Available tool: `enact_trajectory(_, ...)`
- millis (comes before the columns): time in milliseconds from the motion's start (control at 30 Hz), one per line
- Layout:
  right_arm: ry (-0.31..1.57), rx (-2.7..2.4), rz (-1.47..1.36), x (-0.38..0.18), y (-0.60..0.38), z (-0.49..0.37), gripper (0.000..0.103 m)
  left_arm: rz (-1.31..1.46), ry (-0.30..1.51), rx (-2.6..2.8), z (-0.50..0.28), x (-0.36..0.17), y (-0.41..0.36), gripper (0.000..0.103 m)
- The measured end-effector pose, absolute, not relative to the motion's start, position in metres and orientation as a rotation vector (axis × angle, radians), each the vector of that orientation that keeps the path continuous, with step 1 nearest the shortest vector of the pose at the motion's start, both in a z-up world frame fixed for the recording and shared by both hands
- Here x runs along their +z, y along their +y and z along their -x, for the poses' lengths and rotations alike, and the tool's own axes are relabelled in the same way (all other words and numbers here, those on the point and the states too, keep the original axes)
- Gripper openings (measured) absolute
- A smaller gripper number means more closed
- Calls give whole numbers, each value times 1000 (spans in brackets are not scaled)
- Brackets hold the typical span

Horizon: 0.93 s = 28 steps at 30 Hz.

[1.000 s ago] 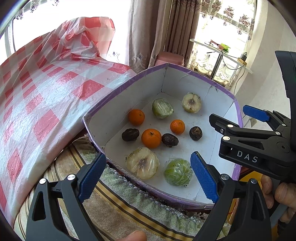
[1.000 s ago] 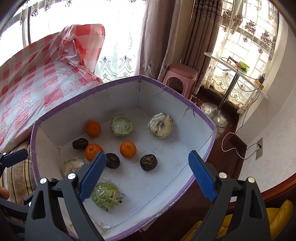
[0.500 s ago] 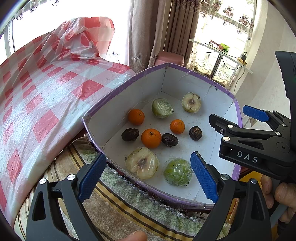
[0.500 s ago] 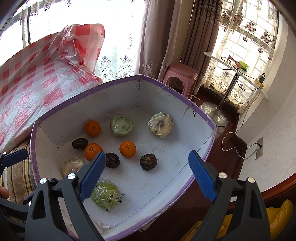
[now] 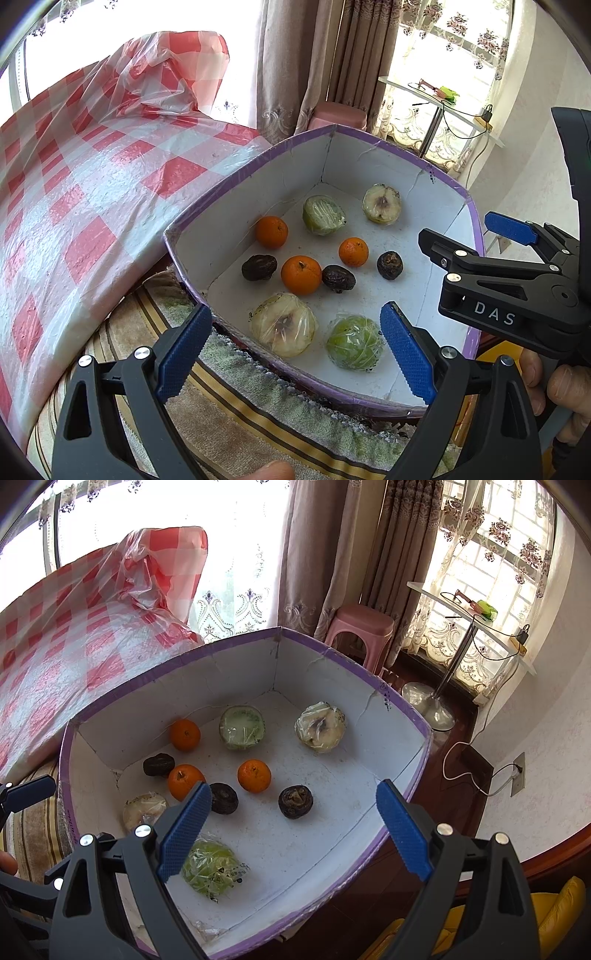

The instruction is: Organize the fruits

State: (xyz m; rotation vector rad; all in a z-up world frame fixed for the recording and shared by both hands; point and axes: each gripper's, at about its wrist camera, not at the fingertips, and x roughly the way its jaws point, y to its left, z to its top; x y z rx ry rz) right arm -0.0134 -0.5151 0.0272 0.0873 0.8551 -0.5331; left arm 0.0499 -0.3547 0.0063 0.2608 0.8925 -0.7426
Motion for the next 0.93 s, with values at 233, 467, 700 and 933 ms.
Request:
enact_trajectory(233, 857, -533, -88, 26, -515, 13, 91, -261, 894, -744, -50, 6, -355, 89)
enact_trajectory(467, 859, -540, -98, 21, -517, 18, 91, -273, 904, -751, -47, 2, -356, 89)
enact_trajectory(700, 859, -552, -106, 25, -521, 18, 91, -278, 901, -754, -44, 5, -358, 98)
enact_trajectory(933, 820, -516, -125, 39, -513, 18, 91, -189, 880, -767, -47, 30, -337, 98)
